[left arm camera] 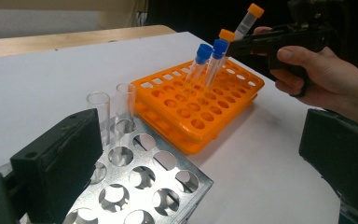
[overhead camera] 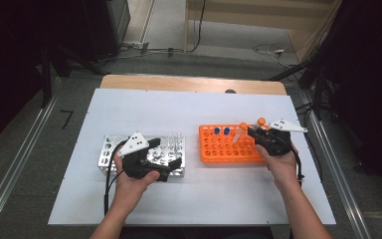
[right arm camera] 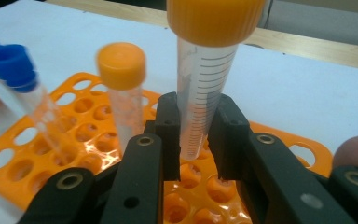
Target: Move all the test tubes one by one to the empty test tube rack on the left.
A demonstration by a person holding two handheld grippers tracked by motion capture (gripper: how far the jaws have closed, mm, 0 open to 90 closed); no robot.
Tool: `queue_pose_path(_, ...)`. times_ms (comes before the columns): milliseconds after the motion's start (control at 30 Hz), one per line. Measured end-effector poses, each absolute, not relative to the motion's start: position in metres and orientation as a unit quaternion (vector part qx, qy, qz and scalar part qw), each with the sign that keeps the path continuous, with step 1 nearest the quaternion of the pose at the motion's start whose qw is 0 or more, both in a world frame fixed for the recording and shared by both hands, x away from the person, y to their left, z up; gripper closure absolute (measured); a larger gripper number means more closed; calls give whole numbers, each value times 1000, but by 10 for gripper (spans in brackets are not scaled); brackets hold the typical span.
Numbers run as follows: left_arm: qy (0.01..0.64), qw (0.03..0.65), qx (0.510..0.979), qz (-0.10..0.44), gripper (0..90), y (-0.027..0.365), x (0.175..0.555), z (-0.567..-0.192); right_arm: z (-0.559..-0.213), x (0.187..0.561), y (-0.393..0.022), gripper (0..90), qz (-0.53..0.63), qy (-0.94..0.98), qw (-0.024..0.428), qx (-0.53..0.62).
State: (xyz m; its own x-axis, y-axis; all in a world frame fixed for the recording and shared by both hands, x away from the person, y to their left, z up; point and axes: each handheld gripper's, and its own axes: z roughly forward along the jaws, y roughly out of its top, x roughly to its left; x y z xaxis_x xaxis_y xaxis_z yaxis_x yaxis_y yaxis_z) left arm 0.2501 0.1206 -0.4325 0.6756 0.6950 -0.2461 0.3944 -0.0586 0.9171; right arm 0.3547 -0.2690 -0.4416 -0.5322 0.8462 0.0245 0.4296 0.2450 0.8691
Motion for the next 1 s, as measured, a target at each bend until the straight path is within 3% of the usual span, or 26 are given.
queue_pose_path(533,362,570,726,130,0,106,246,-430,-428,299,-264,727,471,776,203,367)
queue_pose_path(1000,336,574,738,116,2,86,239,-428,-437,267,-231,727,475,805,162,316)
